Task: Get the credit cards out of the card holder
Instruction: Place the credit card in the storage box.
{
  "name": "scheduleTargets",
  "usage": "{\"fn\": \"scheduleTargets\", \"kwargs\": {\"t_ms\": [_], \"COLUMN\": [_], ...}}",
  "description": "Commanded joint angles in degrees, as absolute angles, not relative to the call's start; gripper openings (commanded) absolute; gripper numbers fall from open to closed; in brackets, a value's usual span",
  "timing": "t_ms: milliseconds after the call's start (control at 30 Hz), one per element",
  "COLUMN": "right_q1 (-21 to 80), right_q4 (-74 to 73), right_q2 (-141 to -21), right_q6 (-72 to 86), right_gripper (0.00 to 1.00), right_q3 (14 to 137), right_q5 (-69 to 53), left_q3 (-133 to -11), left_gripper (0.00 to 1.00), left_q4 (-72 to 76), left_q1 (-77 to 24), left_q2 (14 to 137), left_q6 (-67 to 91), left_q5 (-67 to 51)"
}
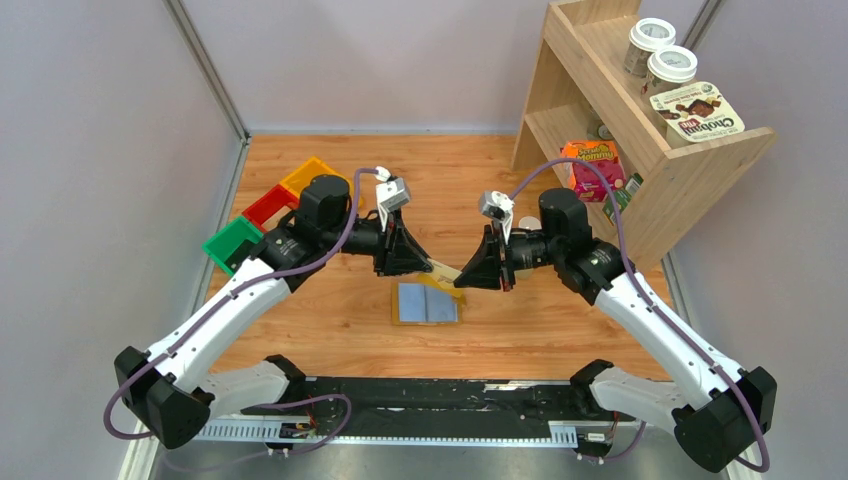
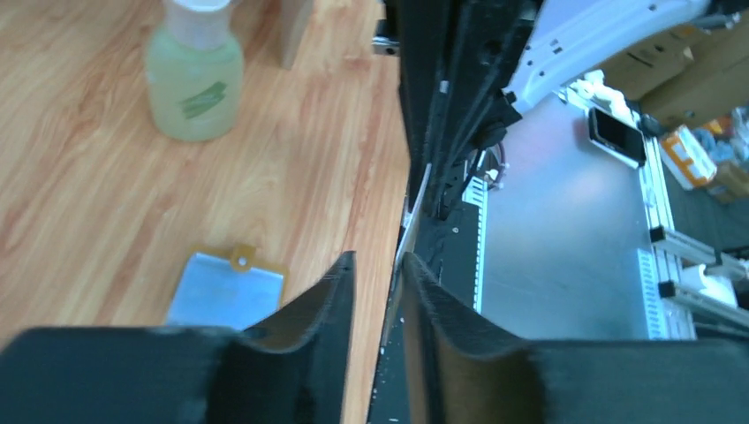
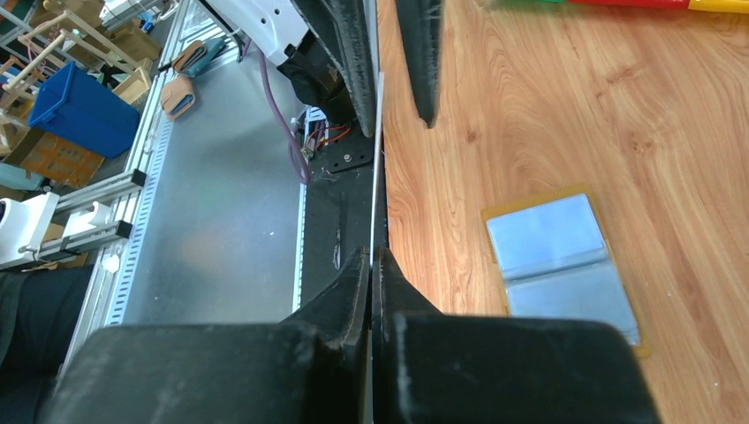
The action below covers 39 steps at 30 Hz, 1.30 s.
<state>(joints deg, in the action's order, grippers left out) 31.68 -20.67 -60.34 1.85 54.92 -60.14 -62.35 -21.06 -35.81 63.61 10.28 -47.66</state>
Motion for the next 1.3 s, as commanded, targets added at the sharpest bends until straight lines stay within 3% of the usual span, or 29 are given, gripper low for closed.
{"fn": "scheduleTargets", "kwargs": {"t_ms": [0, 100, 133, 167, 233, 300, 433, 500, 600, 800, 1033, 1267], "right_q1": [31.64, 31.64, 31.64, 31.64, 31.64, 31.64, 31.64, 31.64, 31.73, 31.64, 31.73, 31.73], "right_q4": [-20.57, -20.48, -20.65, -20.92, -21.09, -21.18, -22.06, -22.94, -23.20, -22.59, -23.12, -22.85], "right_q2": [-59.77, -59.94, -59.94, -59.85, -59.50, -58.89, -58.71, -58.80, -58.54, -57.57, -56.61, -55.46], "right_q6": [0.35, 0.26, 0.44, 0.35, 0.61, 1.31, 2.63, 3.16, 4.30, 7.82, 10.19, 10.20], "right_gripper": [0.00, 0.00, 0.04, 0.14, 0.45, 0.62, 0.84, 0.99, 1.00, 1.00, 1.00, 1.00], "right_q3": [56.69, 56.60, 56.60, 56.69, 56.69, 56.51, 56.60, 56.69, 56.69, 54.85, 53.35, 52.38], "right_q5": [-62.14, -62.49, -62.14, -61.36, -59.43, -56.70, -51.16, -48.79, -45.10, -34.91, -34.01, -34.98], "left_q3": [-63.11, -62.32, -61.88, -61.61, -60.91, -60.03, -58.01, -56.61, -54.59, -51.60, -49.48, -55.88], "left_gripper": [0.26, 0.00, 0.00, 0.00, 0.00, 0.00, 0.00, 0.00, 0.00, 0.00, 0.00, 0.00], "left_q4": [-15.82, -15.82, -15.82, -15.73, -16.78, -18.10, -20.65, -21.35, -23.46, -26.89, -25.85, -19.96], "left_q1": [-35.60, -35.68, -35.60, -35.60, -35.51, -35.16, -31.48, -28.66, -23.58, -10.50, 9.29, 15.12], "left_q2": [63.11, 62.75, 62.32, 62.05, 60.65, 58.98, 55.73, 53.71, 51.16, 49.92, 55.27, 72.56], "left_q6": [10.37, 10.46, 10.55, 10.63, 10.46, 10.11, 13.17, 15.63, 19.33, 28.20, 33.22, 35.24], "left_q5": [-55.19, -55.11, -54.67, -53.88, -50.11, -44.14, -31.40, -25.42, -14.63, -4.23, -4.39, -8.08]}}
